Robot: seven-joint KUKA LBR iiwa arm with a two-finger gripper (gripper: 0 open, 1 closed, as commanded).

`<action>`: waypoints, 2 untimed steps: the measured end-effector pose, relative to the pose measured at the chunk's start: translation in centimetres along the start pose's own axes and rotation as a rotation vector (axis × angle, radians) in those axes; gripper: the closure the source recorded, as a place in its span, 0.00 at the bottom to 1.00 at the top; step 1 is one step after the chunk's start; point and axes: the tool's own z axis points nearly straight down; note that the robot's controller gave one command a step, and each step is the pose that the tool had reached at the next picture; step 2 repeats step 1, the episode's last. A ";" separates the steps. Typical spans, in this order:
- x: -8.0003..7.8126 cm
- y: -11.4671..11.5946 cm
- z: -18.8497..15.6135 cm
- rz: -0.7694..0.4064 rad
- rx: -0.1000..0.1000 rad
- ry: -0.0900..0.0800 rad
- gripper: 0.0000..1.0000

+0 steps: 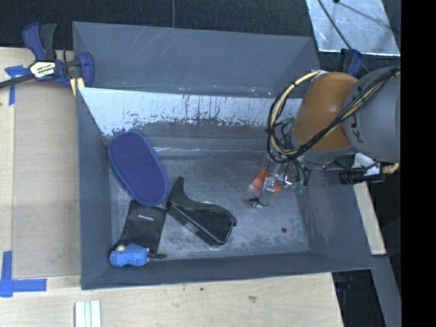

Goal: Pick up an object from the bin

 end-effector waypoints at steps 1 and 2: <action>-0.2 -0.1 -0.2 0.000 0.000 -0.005 1.00; -0.2 -0.1 -0.2 0.000 0.000 -0.005 1.00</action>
Offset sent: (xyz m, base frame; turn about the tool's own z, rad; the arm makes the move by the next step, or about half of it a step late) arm 0.0000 0.0000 0.0000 0.0000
